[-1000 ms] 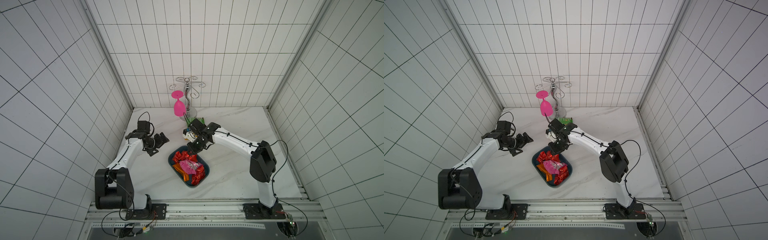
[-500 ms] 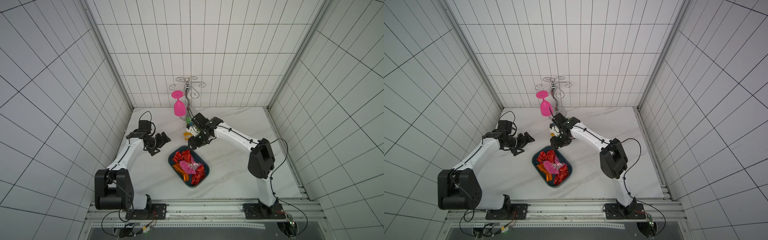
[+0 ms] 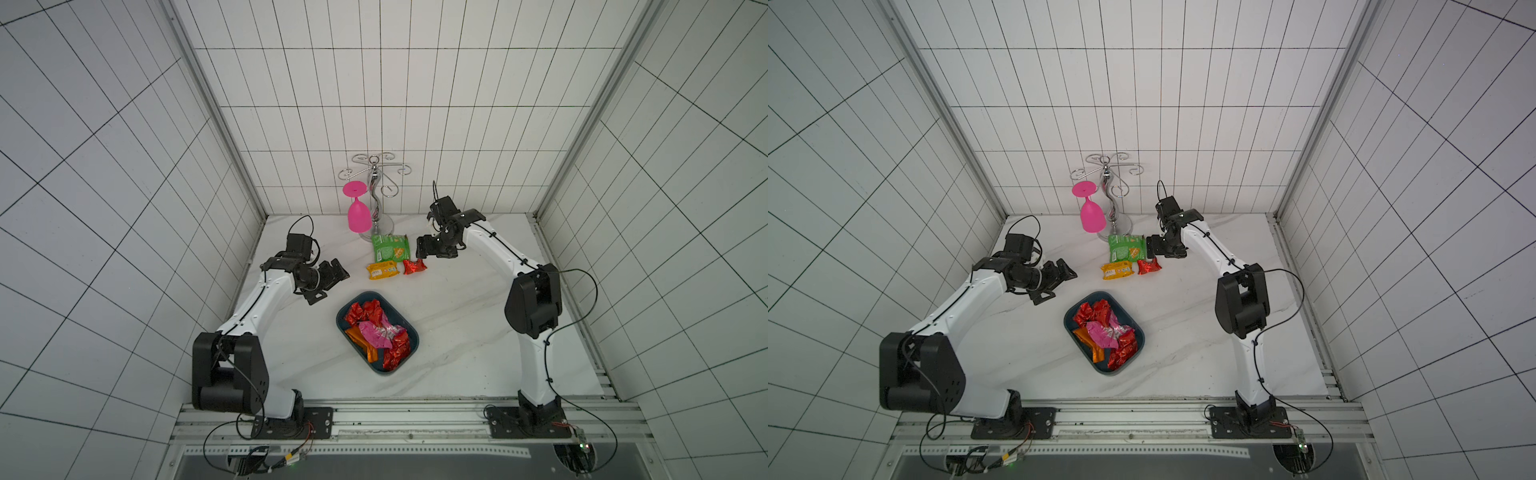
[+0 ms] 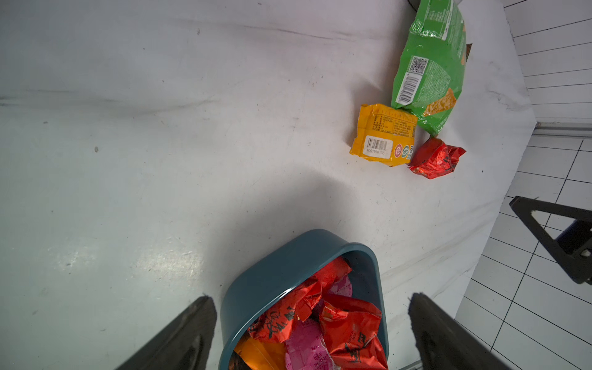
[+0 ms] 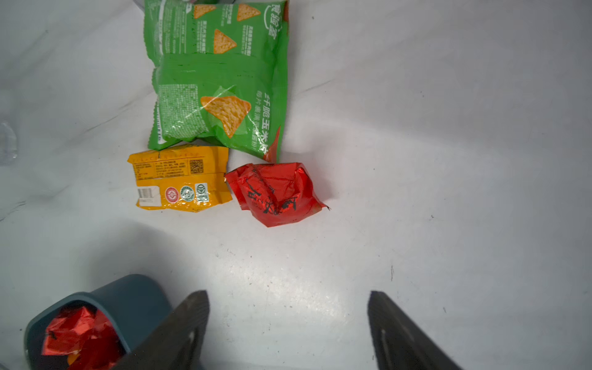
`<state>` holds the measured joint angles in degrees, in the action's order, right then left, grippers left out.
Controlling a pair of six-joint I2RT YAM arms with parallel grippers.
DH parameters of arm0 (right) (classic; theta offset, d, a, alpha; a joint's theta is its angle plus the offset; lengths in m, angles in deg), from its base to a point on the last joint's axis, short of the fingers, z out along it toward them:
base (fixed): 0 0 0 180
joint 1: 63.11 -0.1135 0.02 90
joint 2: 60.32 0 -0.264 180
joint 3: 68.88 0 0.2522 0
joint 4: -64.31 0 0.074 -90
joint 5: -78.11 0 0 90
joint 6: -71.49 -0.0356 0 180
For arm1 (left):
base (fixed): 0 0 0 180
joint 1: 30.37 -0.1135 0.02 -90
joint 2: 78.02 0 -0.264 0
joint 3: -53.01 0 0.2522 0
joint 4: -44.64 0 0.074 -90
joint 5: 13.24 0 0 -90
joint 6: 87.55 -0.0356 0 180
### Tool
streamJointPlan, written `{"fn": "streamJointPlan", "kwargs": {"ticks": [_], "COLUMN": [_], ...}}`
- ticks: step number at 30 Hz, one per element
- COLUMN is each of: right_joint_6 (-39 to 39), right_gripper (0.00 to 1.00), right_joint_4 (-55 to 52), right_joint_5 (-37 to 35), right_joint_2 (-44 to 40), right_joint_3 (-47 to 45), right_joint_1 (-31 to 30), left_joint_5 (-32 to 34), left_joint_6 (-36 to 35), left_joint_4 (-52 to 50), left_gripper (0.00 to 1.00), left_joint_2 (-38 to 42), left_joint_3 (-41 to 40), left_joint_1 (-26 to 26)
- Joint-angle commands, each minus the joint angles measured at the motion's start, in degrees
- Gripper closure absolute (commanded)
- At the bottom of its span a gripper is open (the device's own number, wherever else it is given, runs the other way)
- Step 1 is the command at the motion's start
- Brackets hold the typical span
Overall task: Put the tea bags into the storage box
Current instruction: Pick up the tea bag from the center of the board.
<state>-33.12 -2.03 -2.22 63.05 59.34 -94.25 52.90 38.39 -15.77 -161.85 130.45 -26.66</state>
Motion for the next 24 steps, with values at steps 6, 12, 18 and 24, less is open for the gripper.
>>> {"fn": "streamJointPlan", "kwargs": {"ticks": [6, 12, 18, 24], "right_joint_6": [1.6, 1.3, 0.9, 0.7], "right_gripper": [0.01, 0.01, 0.01, 0.02], "right_joint_4": [-0.4, -0.4, -0.7, -1.5], "right_joint_5": [-0.5, 2.0, 3.1, 2.9], "right_joint_2": [9.6, 15.3, 18.4, 20.7], "right_joint_3": [10.1, 14.7, 16.1, 17.1], "right_joint_1": [-0.1, -0.6, -1.8, -2.5], "left_joint_5": [1.0, 0.6, 0.4, 0.0], "left_joint_6": [-1.6, -2.0, -2.5, -2.5], "left_joint_4": [-0.5, -0.5, -0.5, -0.5], "left_gripper": [0.03, 0.03, 0.03, 0.03], "left_joint_2": [-1.4, -2.5, -3.0, -3.4], "left_joint_3": [2.4, 2.6, 3.0, 3.0], "left_joint_1": [0.2, 0.2, 0.1, 0.1]}}
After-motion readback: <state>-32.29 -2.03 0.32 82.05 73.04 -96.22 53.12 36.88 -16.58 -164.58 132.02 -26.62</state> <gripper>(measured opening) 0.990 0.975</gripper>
